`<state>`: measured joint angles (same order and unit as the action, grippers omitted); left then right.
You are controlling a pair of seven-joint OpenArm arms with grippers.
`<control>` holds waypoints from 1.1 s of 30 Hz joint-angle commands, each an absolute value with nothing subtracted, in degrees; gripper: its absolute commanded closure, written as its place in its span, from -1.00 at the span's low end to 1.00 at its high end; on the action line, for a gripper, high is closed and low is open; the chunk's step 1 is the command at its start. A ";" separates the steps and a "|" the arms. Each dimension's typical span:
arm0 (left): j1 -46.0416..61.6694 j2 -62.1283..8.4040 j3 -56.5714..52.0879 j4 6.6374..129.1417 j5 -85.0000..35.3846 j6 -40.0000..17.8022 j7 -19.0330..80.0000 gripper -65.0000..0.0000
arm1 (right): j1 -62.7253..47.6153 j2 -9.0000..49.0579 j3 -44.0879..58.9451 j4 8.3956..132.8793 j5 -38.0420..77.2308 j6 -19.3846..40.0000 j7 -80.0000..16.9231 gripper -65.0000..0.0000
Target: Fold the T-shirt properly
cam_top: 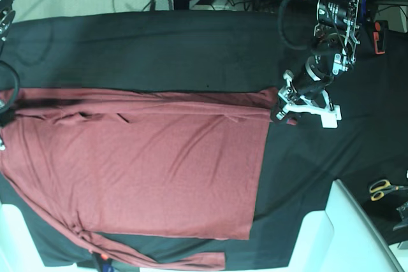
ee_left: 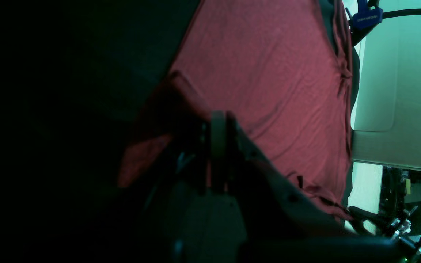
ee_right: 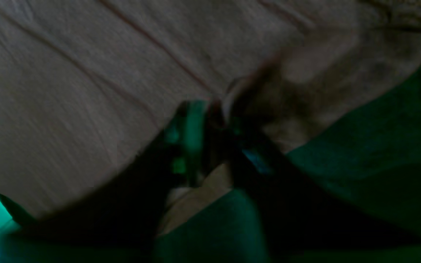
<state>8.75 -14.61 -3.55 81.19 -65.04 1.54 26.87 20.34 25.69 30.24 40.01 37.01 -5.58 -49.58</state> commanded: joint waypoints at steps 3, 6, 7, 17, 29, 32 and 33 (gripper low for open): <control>7.25 -15.08 -4.53 81.98 -65.80 0.75 29.14 0.62 | 21.76 27.12 30.81 40.92 37.76 -5.14 -48.75 -0.17; 6.37 -15.08 -4.62 82.07 -65.80 0.75 29.23 -0.09 | 21.49 27.12 30.90 41.19 37.85 -2.33 -45.32 -0.41; 6.11 -15.16 -4.70 82.15 -65.89 0.75 29.23 -0.29 | 20.88 27.12 31.52 41.19 37.85 -0.31 -43.47 -0.41; 8.40 -15.25 -15.69 86.29 -66.15 0.31 29.58 -0.62 | 11.38 25.71 51.30 48.92 37.85 22.29 -43.47 -0.15; 24.75 -17.54 -12.18 95.34 -61.85 0.31 29.58 1.00 | 2.77 17.63 48.75 62.11 37.49 22.55 -53.05 0.98; 27.30 -17.19 -11.82 95.60 -52.44 0.31 29.58 1.00 | 2.95 17.45 45.76 62.02 37.49 22.20 -50.24 0.98; 28.44 -17.01 -11.82 95.87 -49.45 0.31 29.58 1.00 | 2.95 17.45 45.14 62.02 37.49 22.11 -49.45 0.99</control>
